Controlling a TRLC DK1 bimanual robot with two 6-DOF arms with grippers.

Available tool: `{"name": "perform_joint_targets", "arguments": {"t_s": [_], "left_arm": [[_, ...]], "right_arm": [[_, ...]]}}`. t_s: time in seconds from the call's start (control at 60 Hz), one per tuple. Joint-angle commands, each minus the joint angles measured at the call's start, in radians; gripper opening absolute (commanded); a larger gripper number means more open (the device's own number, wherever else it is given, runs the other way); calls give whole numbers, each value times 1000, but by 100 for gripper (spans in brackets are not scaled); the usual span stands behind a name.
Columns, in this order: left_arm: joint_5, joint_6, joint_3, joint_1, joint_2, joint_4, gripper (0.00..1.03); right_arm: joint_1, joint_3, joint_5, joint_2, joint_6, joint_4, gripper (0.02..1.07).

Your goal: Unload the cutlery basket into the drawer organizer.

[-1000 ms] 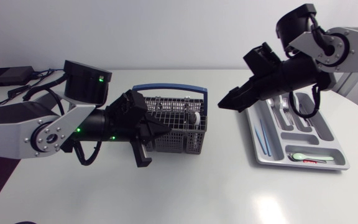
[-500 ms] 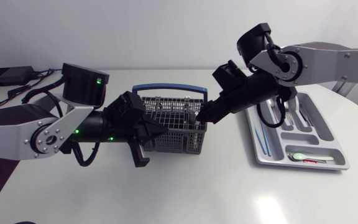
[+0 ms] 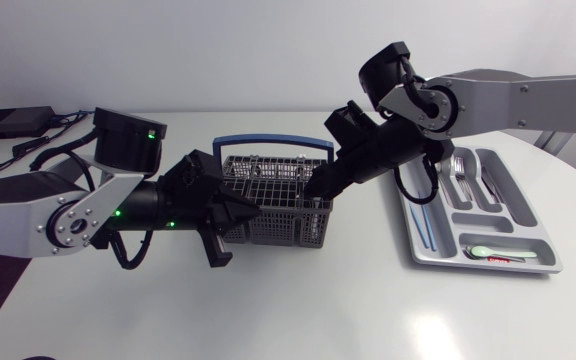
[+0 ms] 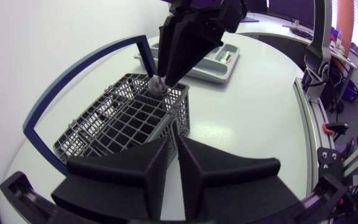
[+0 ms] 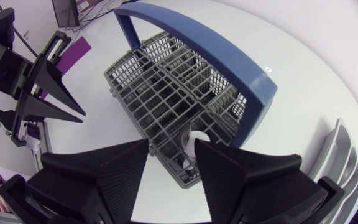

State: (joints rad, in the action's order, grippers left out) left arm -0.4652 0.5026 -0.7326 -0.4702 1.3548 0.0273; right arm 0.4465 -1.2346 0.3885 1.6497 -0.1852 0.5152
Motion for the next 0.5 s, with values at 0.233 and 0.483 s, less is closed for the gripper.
{"name": "perform_joint_targets", "arguments": {"t_s": [0.233, 0.483], "left_arm": [[0, 20, 25, 22, -23, -4, 20], [0, 22, 30, 24, -28, -4, 20]], "right_arm": [[26, -40, -28, 58, 29, -9, 50], [38, -51, -34, 65, 32, -7, 42]]}}
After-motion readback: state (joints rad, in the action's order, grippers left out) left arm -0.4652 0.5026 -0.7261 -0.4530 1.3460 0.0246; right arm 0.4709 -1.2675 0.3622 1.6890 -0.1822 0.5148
